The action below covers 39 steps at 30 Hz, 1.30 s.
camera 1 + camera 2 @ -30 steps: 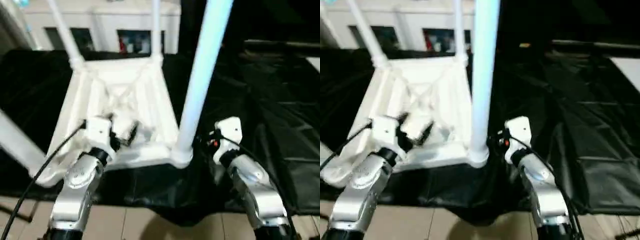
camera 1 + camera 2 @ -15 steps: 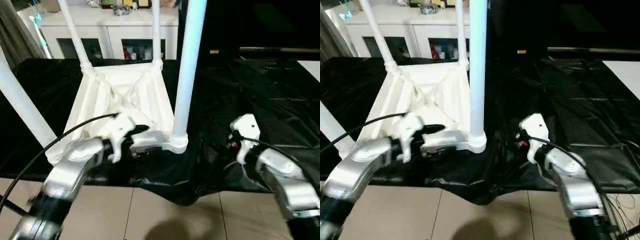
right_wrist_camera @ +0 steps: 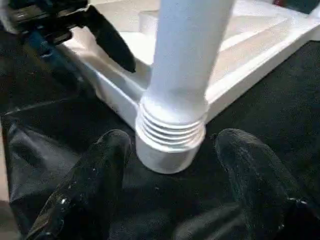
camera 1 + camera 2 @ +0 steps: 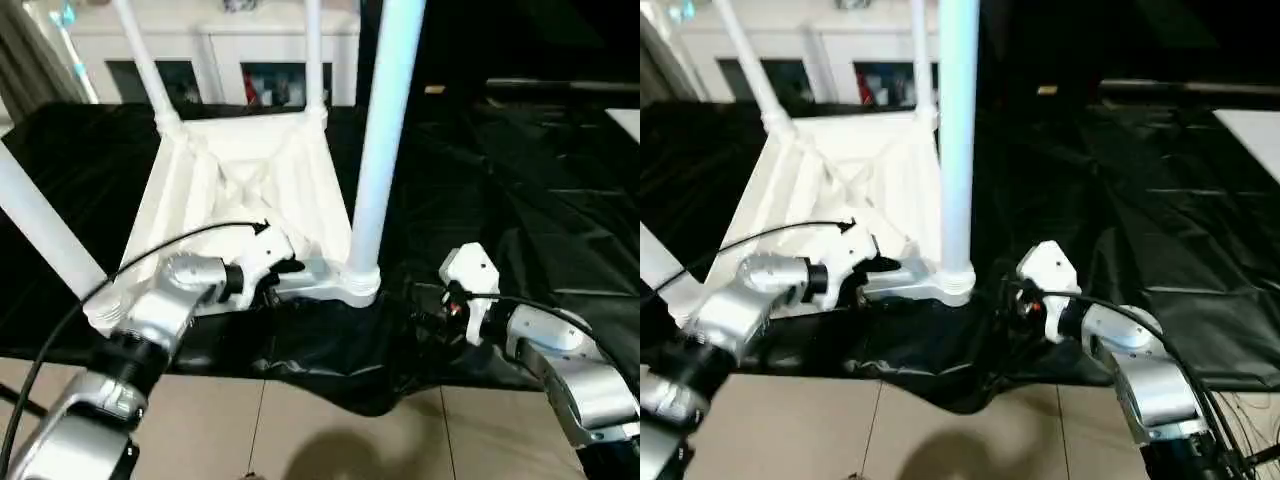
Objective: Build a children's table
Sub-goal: Pick table leg
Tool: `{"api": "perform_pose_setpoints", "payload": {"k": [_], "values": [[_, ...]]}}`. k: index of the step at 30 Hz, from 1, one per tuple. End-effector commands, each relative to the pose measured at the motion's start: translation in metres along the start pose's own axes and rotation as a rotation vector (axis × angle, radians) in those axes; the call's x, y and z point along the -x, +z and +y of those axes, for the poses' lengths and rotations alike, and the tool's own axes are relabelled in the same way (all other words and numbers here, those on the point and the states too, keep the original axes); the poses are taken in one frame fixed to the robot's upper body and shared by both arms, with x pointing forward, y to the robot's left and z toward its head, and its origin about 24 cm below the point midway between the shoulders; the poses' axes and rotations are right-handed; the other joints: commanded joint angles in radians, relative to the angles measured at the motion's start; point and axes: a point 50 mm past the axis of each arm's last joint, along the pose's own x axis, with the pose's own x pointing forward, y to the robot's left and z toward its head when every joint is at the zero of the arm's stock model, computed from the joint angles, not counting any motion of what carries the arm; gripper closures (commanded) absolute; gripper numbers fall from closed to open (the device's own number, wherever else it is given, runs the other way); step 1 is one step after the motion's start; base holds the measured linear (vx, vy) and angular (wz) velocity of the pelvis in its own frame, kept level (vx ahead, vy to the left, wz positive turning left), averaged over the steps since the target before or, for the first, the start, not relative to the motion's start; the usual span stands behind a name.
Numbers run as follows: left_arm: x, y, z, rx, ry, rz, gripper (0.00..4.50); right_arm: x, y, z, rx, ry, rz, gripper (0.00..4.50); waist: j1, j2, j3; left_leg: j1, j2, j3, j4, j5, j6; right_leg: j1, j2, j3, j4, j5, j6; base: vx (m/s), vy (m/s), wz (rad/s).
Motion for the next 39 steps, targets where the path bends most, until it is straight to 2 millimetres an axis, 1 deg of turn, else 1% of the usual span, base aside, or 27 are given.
{"api": "perform_pose_setpoints", "payload": {"k": [1, 2, 3, 4, 6, 7, 8, 9, 10, 11, 12, 13, 14, 15, 16, 19, 20, 21, 22, 23, 27, 29, 31, 33, 34, 36, 39], "values": [[0.003, 0.004, 0.006, 0.004, 0.01, -0.036, 1.3, 0.002, 0.002, 0.002, 0.011, 0.017, 0.002, 1.33, 0.005, -0.008, -0.076, -0.001, 0.013, 0.004, -0.053, -0.015, 0.055, 0.069, -0.045, 0.018, -0.055, 0.214, -0.264, 0.0, 0.0, 0.0], [0.002, 0.004, 0.007, 0.008, 0.006, -0.044, 1.3, 0.002, 0.002, 0.002, 0.01, 0.019, 0.004, 1.33, 0.004, -0.009, -0.071, 0.001, 0.014, 0.005, -0.056, -0.047, 0.05, 0.067, -0.046, 0.018, -0.062, 0.16, -0.265, 0.0, 0.0, 0.0], [0.002, 0.005, 0.008, 0.01, -0.002, -0.049, 1.32, 0.002, 0.002, 0.002, 0.009, 0.021, 0.005, 1.33, 0.005, -0.008, -0.072, 0.002, 0.017, 0.004, -0.058, -0.061, 0.046, 0.068, -0.049, 0.018, -0.062, 0.138, -0.265, 0.0, 0.0, 0.0], [0.001, 0.005, 0.007, 0.007, -0.02, -0.051, 1.48, 0.002, 0.001, 0.002, 0.007, 0.024, 0.007, 1.33, 0.005, -0.007, -0.069, 0.004, 0.018, 0.005, -0.06, -0.082, 0.04, 0.065, -0.05, 0.019, -0.068, 0.095, -0.263, 0.0, 0.0, 0.0], [0.0, 0.007, 0.008, 0.007, -0.043, -0.052, 1.74, 0.001, 0.0, 0.003, 0.009, 0.027, 0.013, 1.33, 0.007, -0.007, -0.067, 0.004, 0.021, 0.004, -0.063, -0.09, 0.032, 0.066, -0.053, 0.02, -0.068, 0.065, -0.26, 0.0, 0.0, 0.0], [-0.001, 0.008, 0.008, 0.005, -0.052, -0.051, 1.74, 0.001, 0.0, 0.003, 0.008, 0.028, 0.016, 1.33, 0.006, -0.007, -0.066, 0.004, 0.021, 0.004, -0.064, -0.093, 0.03, 0.066, -0.053, 0.02, -0.069, 0.057, -0.259, 0.0, 0.0, 0.0], [-0.003, 0.009, 0.01, 0.007, -0.061, -0.047, 1.78, 0.001, 0.0, 0.003, 0.009, 0.027, 0.019, 1.33, 0.006, -0.004, -0.065, 0.004, 0.019, 0.005, -0.064, -0.103, 0.024, 0.066, -0.053, 0.02, -0.073, 0.031, -0.252, 0.0, 0.0, 0.0], [-0.003, 0.009, 0.011, 0.007, -0.061, -0.046, 1.83, 0.001, 0.0, 0.003, 0.009, 0.027, 0.02, 1.33, 0.006, -0.006, -0.066, 0.005, 0.018, 0.005, -0.064, -0.105, 0.023, 0.066, -0.052, 0.021, -0.075, 0.025, -0.25, 0.0, 0.0, 0.0], [-0.005, 0.009, 0.012, 0.001, -0.079, -0.029, 1.95, 0.001, 0.0, 0.004, 0.009, 0.029, 0.021, 1.33, 0.007, -0.001, -0.065, 0.004, 0.019, 0.003, -0.065, -0.105, 0.019, 0.066, -0.054, 0.021, -0.075, 0.02, -0.249, 0.0, 0.0, 0.0], [-0.005, 0.009, 0.012, -0.004, -0.087, -0.019, 2.09, 0.001, 0.0, 0.004, 0.009, 0.029, 0.022, 1.33, 0.006, -0.003, -0.065, 0.004, 0.019, 0.004, -0.066, -0.108, 0.017, 0.067, -0.053, 0.02, -0.075, 0.019, -0.247, 0.0, 0.0, 0.0], [-0.006, 0.008, 0.012, -0.012, -0.1, -0.001, 2.17, 0.001, 0.0, 0.004, 0.011, 0.028, 0.023, 1.33, 0.007, 0.002, -0.066, 0.005, 0.021, 0.002, -0.065, -0.108, 0.013, 0.067, -0.054, 0.021, -0.074, 0.028, -0.248, 0.0, 0.0, 0.0], [-0.006, 0.008, 0.012, -0.016, -0.109, 0.01, 2.19, 0.002, 0.0, 0.004, 0.012, 0.028, 0.023, 1.33, 0.006, -0.001, -0.065, 0.004, 0.019, 0.003, -0.065, -0.106, 0.013, 0.068, -0.053, 0.02, -0.076, 0.032, -0.247, 0.0, 0.0, 0.0], [-0.007, 0.006, 0.012, -0.023, -0.122, 0.031, 2.21, 0.002, 0.0, 0.004, 0.014, 0.026, 0.024, 1.33, 0.005, -0.001, -0.066, 0.001, 0.019, 0.001, -0.065, -0.096, 0.011, 0.071, -0.054, 0.02, -0.072, 0.058, -0.249, 0.0, 0.0, 0.0], [-0.007, 0.006, 0.013, -0.027, -0.12, 0.044, 2.29, 0.002, -0.001, 0.004, 0.016, 0.023, 0.025, 1.33, 0.005, 0.0, -0.066, 0.003, 0.019, 0.002, -0.065, -0.098, 0.011, 0.07, -0.054, 0.02, -0.073, 0.057, -0.248, 0.0, 0.0, 0.0], [-0.007, 0.006, 0.013, -0.028, -0.12, 0.045, 2.42, 0.002, -0.001, 0.004, 0.016, 0.023, 0.025, 1.33, 0.005, 0.004, -0.068, 0.004, 0.021, 0.002, -0.065, -0.101, 0.008, 0.069, -0.054, 0.019, -0.072, 0.063, -0.252, 0.0, 0.0, 0.0], [-0.007, 0.004, 0.015, -0.037, -0.116, 0.076, 2.62, 0.001, -0.001, 0.005, 0.017, 0.021, 0.025, 1.33, 0.005, 0.005, -0.068, 0.003, 0.019, 0.001, -0.064, -0.096, 0.009, 0.072, -0.053, 0.017, -0.071, 0.092, -0.26, 0.0, 0.0, 0.0], [-0.007, 0.003, 0.016, -0.039, -0.116, 0.083, 2.75, 0.001, -0.001, 0.005, 0.016, 0.021, 0.025, 1.33, 0.006, 0.007, -0.069, 0.002, 0.019, 0.001, -0.063, -0.091, 0.01, 0.073, -0.054, 0.017, -0.07, 0.11, -0.264, 0.0, 0.0, 0.0], [-0.007, 0.002, 0.017, -0.048, -0.111, 0.1, 2.75, 0.001, -0.001, 0.005, 0.015, 0.022, 0.025, 1.33, 0.006, 0.008, -0.069, 0.002, 0.02, 0.0, -0.063, -0.089, 0.01, 0.074, -0.054, 0.017, -0.069, 0.114, -0.265, 0.0, 0.0, 0.0], [-0.007, 0.001, 0.017, -0.05, -0.109, 0.105, 2.75, 0.001, -0.001, 0.006, 0.014, 0.022, 0.026, 1.33, 0.007, 0.008, -0.07, 0.003, 0.02, 0.001, -0.063, -0.091, 0.009, 0.074, -0.054, 0.016, -0.069, 0.117, -0.266, 0.0, 0.0, 0.0], [-0.007, 0.001, 0.018, -0.051, -0.107, 0.111, 3.0, 0.001, -0.001, 0.006, 0.014, 0.022, 0.026, 1.33, 0.008, 0.009, -0.07, 0.004, 0.021, 0.001, -0.062, -0.093, 0.01, 0.073, -0.054, 0.016, -0.07, 0.117, -0.268, 0.0, 0.0, 0.0], [-0.006, -0.002, 0.019, -0.042, -0.107, 0.127, 3.11, -0.001, -0.001, 0.006, 0.014, 0.023, 0.025, 1.33, 0.009, 0.01, -0.067, 0.004, 0.024, 0.001, -0.066, -0.114, 0.004, 0.073, -0.056, 0.015, -0.072, 0.088, -0.275, 0.0, 0.0, 0.0], [-0.005, -0.004, 0.019, -0.044, -0.11, 0.139, 3.52, -0.001, -0.001, 0.006, 0.015, 0.025, 0.025, 1.33, 0.01, 0.011, -0.066, 0.005, 0.025, 0.001, -0.066, -0.115, 0.003, 0.072, -0.058, 0.015, -0.072, 0.083, -0.274, 0.0, 0.0, 0.0], [-0.005, -0.005, 0.019, -0.046, -0.112, 0.146, 3.54, -0.001, -0.001, 0.006, 0.014, 0.026, 0.025, 1.33, 0.01, 0.011, -0.066, 0.004, 0.026, 0.001, -0.067, -0.119, 0.0, 0.073, -0.058, 0.014, -0.073, 0.078, -0.274, 0.0, 0.0, 0.0], [-0.005, -0.006, 0.02, -0.051, -0.108, 0.156, 3.77, -0.002, -0.001, 0.006, 0.015, 0.027, 0.025, 1.33, 0.01, 0.011, -0.065, 0.005, 0.027, 0.0, -0.068, -0.123, -0.002, 0.072, -0.058, 0.014, -0.074, 0.073, -0.271, 0.0, 0.0, 0.0], [-0.005, -0.006, 0.02, -0.051, -0.108, 0.156, 3.77, -0.002, -0.001, 0.006, 0.015, 0.027, 0.025, 1.33, 0.01, 0.01, -0.065, 0.005, 0.026, 0.001, -0.068, -0.126, -0.002, 0.072, -0.058, 0.014, -0.075, 0.069, -0.271, 0.0, 0.0, 0.0], [-0.005, -0.008, 0.02, -0.055, -0.102, 0.164, 3.94, -0.002, -0.001, 0.006, 0.017, 0.027, 0.024, 1.33, 0.011, 0.012, -0.064, 0.005, 0.027, 0.0, -0.07, -0.131, -0.006, 0.072, -0.06, 0.015, -0.076, 0.056, -0.269, 0.0, 0.0, 0.0], [-0.005, -0.008, 0.021, -0.055, -0.099, 0.163, 4.25, -0.002, -0.001, 0.006, 0.016, 0.027, 0.023, 1.33, 0.011, 0.012, -0.063, 0.005, 0.027, 0.0, -0.07, -0.138, -0.008, 0.071, -0.06, 0.015, -0.076, 0.053, -0.268, 0.0, 0.0, 0.0]]}}
